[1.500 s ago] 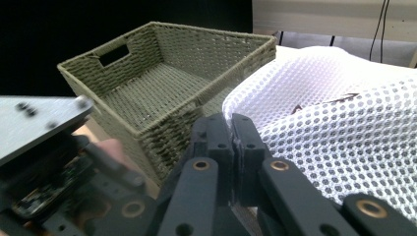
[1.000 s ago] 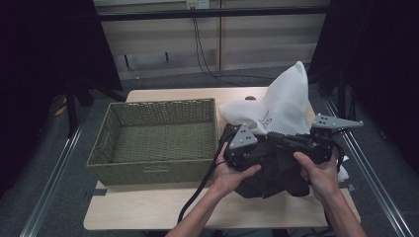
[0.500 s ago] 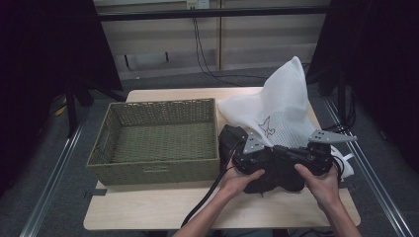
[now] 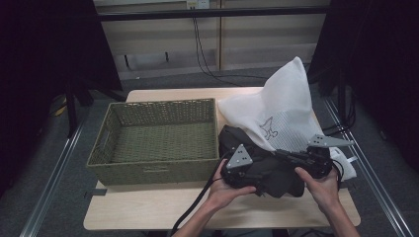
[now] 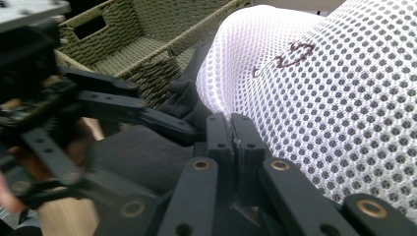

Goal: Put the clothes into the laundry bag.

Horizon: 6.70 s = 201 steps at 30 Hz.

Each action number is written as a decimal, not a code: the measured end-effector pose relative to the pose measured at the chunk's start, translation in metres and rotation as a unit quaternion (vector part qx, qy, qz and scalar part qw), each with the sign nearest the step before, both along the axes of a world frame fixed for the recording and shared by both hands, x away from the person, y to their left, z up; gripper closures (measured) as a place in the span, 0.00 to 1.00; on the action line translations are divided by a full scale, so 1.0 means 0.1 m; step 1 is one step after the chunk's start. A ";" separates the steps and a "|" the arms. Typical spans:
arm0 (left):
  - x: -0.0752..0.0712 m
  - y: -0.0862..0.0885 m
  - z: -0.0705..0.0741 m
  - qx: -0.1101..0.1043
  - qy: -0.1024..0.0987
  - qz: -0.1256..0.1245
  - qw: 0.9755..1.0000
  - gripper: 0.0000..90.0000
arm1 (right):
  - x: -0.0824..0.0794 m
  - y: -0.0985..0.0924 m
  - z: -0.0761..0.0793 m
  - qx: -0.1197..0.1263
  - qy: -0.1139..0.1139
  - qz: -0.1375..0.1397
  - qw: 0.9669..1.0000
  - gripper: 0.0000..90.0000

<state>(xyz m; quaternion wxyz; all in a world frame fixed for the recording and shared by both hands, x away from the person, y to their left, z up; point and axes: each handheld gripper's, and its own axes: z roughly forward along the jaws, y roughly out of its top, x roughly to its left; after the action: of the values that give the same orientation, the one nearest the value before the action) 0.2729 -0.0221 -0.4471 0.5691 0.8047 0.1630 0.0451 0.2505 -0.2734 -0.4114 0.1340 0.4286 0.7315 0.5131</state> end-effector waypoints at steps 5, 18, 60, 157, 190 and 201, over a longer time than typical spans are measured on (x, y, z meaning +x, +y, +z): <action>-0.08 0.18 0.04 0.002 -0.006 -0.003 1.000 0.45 | 0.00 0.00 0.01 -0.002 -0.003 0.002 1.000 0.98; 0.04 0.18 -0.44 0.127 0.024 -0.031 0.991 0.42 | 0.01 0.02 -0.01 -0.005 0.002 0.004 1.000 0.98; 0.14 -0.08 0.20 -0.007 0.047 0.010 0.999 0.95 | 0.11 0.22 0.63 0.032 -0.048 0.032 0.998 0.98; -0.11 -0.32 -0.31 0.076 -0.008 -0.100 0.992 0.73 | -0.29 -0.87 -0.90 -0.175 0.077 -0.116 0.975 0.81; 0.35 -0.84 -0.30 0.116 0.020 -0.004 0.993 0.91 | -0.47 -0.62 -0.92 -0.158 0.067 -0.049 0.984 0.80; 0.56 -0.96 -0.15 0.106 0.018 0.024 0.994 0.91 | -0.54 -0.48 -0.92 -0.145 0.064 0.026 0.987 0.80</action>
<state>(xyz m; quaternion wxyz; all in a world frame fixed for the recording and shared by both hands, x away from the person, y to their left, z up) 0.3294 -0.1183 -0.4618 0.4764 0.8570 0.1867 0.0611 0.1962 -0.3214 -0.5031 0.1340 0.4178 0.8159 0.3766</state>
